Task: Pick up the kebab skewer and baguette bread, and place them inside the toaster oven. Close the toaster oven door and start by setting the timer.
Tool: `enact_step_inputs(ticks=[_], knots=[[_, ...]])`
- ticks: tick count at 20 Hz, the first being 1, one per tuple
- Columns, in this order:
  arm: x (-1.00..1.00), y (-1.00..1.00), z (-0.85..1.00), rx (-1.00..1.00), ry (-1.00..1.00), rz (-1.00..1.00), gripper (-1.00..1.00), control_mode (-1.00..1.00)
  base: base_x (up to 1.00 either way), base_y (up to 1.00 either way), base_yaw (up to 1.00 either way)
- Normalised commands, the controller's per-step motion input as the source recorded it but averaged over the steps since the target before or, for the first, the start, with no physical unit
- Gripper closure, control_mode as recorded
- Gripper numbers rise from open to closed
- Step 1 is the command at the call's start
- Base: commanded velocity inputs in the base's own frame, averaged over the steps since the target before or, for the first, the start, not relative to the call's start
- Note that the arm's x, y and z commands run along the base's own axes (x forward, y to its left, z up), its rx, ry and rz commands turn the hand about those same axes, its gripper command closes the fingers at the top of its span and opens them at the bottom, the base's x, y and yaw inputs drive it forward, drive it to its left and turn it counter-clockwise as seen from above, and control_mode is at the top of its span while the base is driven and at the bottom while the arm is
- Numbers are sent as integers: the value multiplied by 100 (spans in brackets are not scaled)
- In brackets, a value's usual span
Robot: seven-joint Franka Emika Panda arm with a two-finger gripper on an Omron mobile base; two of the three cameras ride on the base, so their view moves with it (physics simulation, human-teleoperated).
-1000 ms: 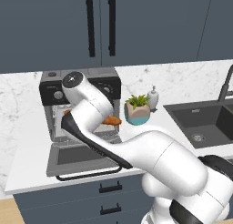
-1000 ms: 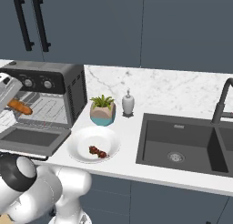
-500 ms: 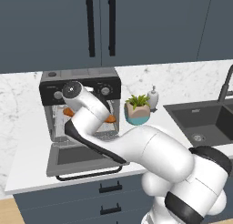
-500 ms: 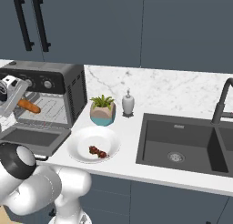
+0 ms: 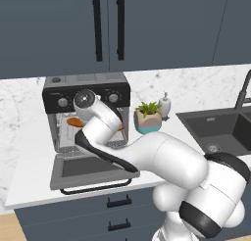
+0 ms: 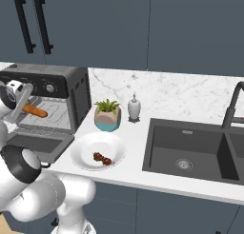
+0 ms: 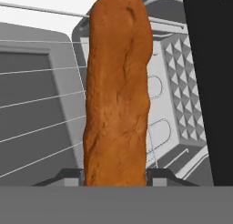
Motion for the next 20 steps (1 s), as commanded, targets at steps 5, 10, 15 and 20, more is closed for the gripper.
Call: enact_step_inputs(ticks=[5,10,15,20], knots=[[20,0,-9,0,-1,9,100,-100,0,0,0],[36,0,-2,0,0,2,100,-100,0,0,0],[43,0,-23,0,0,0,100,-100,0,0,0],[27,0,-4,0,0,0,100,-100,0,0,0]])
